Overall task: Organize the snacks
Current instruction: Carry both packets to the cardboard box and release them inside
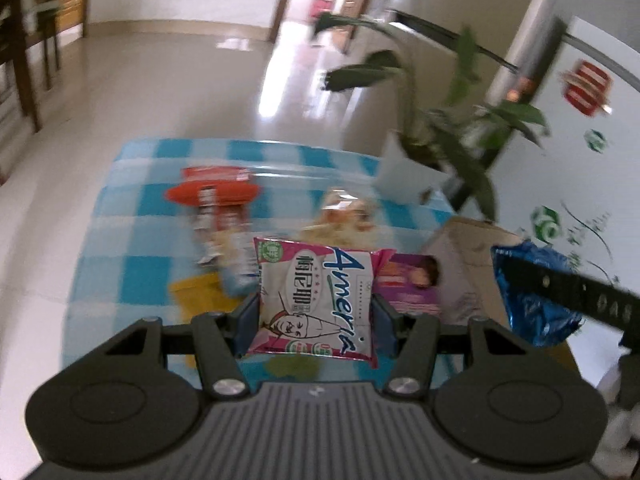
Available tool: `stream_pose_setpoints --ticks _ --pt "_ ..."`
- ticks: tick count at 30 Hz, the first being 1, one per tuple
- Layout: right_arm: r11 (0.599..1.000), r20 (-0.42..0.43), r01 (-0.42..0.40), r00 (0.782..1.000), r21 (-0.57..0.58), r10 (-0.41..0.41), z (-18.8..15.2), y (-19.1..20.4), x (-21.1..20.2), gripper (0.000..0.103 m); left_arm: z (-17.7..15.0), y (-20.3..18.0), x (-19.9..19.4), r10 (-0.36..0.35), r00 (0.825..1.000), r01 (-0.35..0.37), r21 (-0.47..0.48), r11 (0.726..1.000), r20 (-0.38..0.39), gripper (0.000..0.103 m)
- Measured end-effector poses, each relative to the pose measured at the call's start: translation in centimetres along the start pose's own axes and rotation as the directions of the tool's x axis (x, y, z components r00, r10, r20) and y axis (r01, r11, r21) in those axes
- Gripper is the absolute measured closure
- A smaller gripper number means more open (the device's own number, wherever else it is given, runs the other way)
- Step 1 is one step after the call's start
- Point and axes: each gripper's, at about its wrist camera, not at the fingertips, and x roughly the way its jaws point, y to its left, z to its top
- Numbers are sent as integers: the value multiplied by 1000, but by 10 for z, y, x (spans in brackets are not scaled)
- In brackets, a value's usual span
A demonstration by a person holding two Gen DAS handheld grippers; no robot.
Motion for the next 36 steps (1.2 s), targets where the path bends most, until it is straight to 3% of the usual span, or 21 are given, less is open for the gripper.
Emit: stream_pose_setpoints --ticks 7,15,23,24,25,28,31,36 --pt "978 25 142 989 155 -148 7 -60 -17 28 -4 -53 14 -152 988 152 74 986 -12 46" --pt "949 10 187 981 252 -196 7 -103 -22 27 -10 -102 39 -267 960 275 121 954 -79 46" --pt "930 -5 208 976 303 -217 5 -118 -24 26 -21 -138 58 -322 937 342 166 925 -134 42" --pt "927 -6 215 975 307 -223 4 -119 -24 21 -23 -141 60 -324 936 345 168 923 -139 40" --pt "924 -6 223 972 312 -233 5 -119 -23 14 -24 -145 63 -322 936 343 174 923 -140 35" --pt "921 9 224 971 318 -239 7 -120 -23 13 -30 -150 62 -336 932 358 201 912 -136 25" --pt "926 12 214 973 312 -229 7 -117 -23 13 -29 -151 58 -313 942 333 207 920 -120 13" --pt "933 24 183 980 311 -200 10 -111 -23 13 -19 -145 51 -304 946 322 213 923 -114 13"
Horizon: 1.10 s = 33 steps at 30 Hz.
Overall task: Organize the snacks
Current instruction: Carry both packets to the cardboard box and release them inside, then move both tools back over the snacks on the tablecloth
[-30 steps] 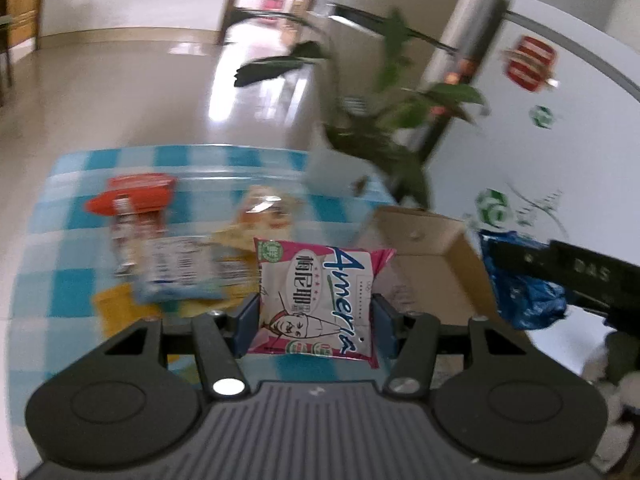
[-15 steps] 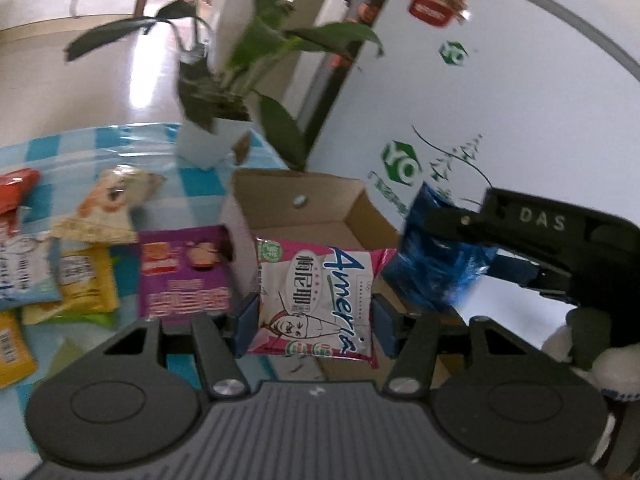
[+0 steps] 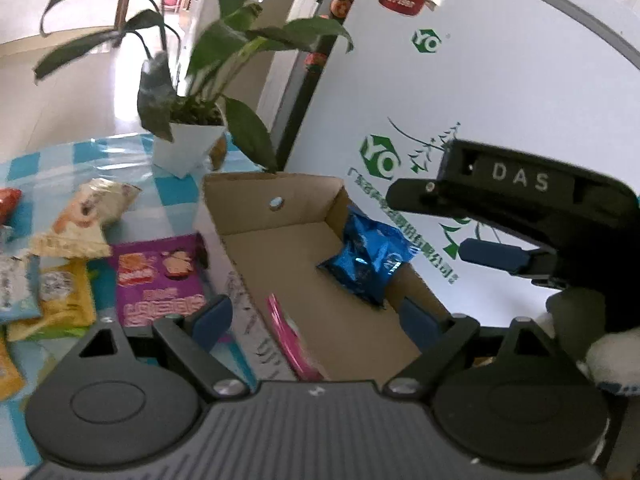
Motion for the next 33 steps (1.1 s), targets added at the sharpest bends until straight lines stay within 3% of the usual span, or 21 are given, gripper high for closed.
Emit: stream_pose_setpoints --ticks 7,9,16,22,25,27,33 --pt "998 -8 -56 998 -19 56 -1 15 1 13 22 40 -34 71 997 -70 -53 996 21 13" --pt "995 -24 -92 996 -27 91 -3 21 3 13 27 59 -44 125 992 -123 -70 990 21 13" --pt "968 -68 -224 974 -109 218 -15 55 9 12 34 130 -79 309 951 -300 -159 941 32 13" --pt "933 -142 -313 947 -181 290 -30 85 23 13 29 183 -97 408 913 -395 -242 886 5 13" --pt "912 -181 -355 930 -207 321 -37 100 32 13 23 205 -97 425 905 -415 -270 869 -24 13" --pt "899 -184 -362 928 -244 324 -45 112 38 13 18 214 -96 458 888 -451 -271 850 -41 13" --pt "894 -225 -316 941 -317 253 -69 132 58 16 3 231 -81 471 873 -488 -245 838 -127 13"
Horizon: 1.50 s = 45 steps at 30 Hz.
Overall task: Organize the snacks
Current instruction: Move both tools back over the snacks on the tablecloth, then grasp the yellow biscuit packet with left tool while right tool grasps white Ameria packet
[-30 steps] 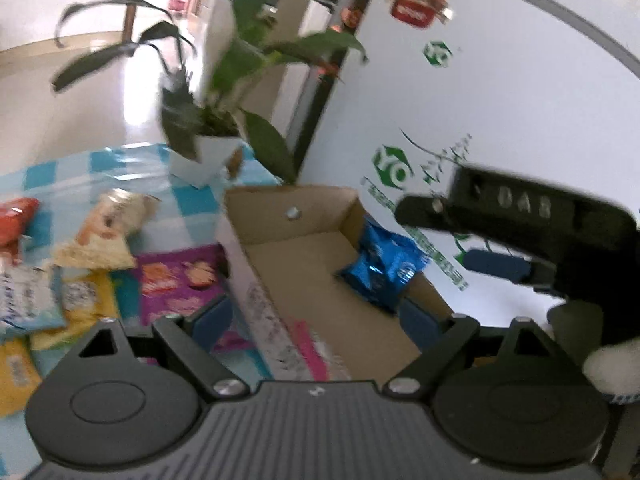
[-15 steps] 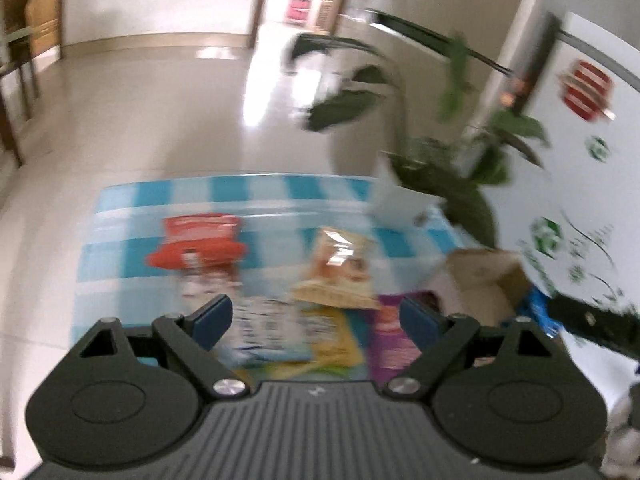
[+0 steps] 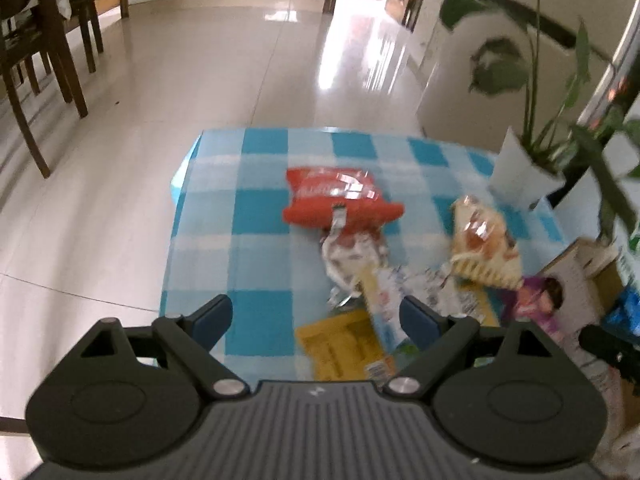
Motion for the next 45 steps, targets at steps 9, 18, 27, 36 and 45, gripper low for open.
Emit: stream_pose_setpoints --ticks 9,18,27,36,45 --pt "998 -55 29 998 -53 -32 -8 13 23 17 -17 -12 25 -4 995 9 49 999 -98 13" --pt "994 -94 105 990 -23 -107 -11 12 51 17 -31 -21 53 16 992 -8 58 998 -128 12" --pt "992 -123 120 985 -32 -123 -14 16 67 15 -29 -1 52 30 990 -31 -2 1000 -141 11" --pt "999 -155 19 988 -40 -25 -16 34 70 16 -25 22 46 76 987 -80 -20 997 -142 14" --pt "999 -69 -38 997 -25 36 2 55 69 16 -26 6 45 -17 992 16 -11 1000 -122 14"
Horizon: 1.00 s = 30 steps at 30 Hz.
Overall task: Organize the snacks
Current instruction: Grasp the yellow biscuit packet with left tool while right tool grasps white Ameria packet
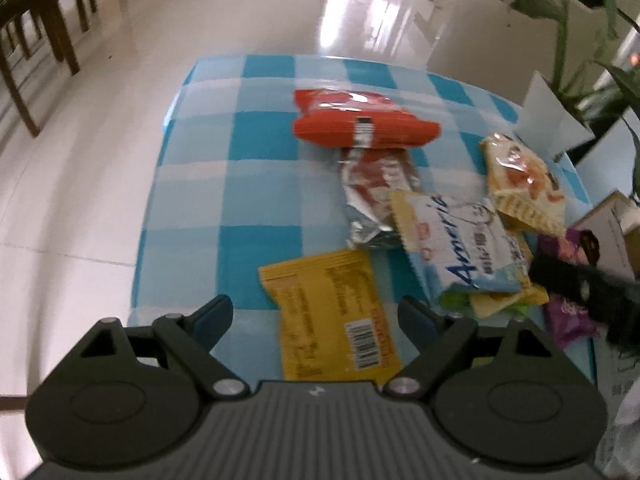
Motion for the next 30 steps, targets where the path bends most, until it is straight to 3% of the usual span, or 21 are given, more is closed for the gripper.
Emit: stream_pose_setpoints --ticks 4,7,11,21,24,26,28,30 --pt "1000 7 -26 1000 -6 26 7 14 8 16 -9 -3 9 31 999 -30 36 999 -32 14" --pt "999 -12 -42 999 4 42 9 21 17 16 -9 5 7 31 999 -30 33 999 -32 24" --pt "999 -31 -35 999 -22 34 7 32 29 16 -10 12 4 20 999 -19 37 999 -27 29" --pt "995 -34 40 999 -86 -43 2 51 46 16 -12 17 9 56 998 -55 38 998 -23 25" --pt "982 -27 91 995 -163 -96 -2 62 50 21 -12 12 8 69 997 -68 54 996 -21 28" --pt "973 -19 117 992 -201 -123 -4 67 51 28 -10 10 6 71 997 -70 60 996 -13 40" --pt "967 -10 132 990 -216 -138 -4 67 49 43 -10 9 5 57 998 -56 66 996 -9 42" --pt "972 -12 120 992 -201 -125 -2 63 47 47 -12 8 3 56 998 -55 63 996 -5 43"
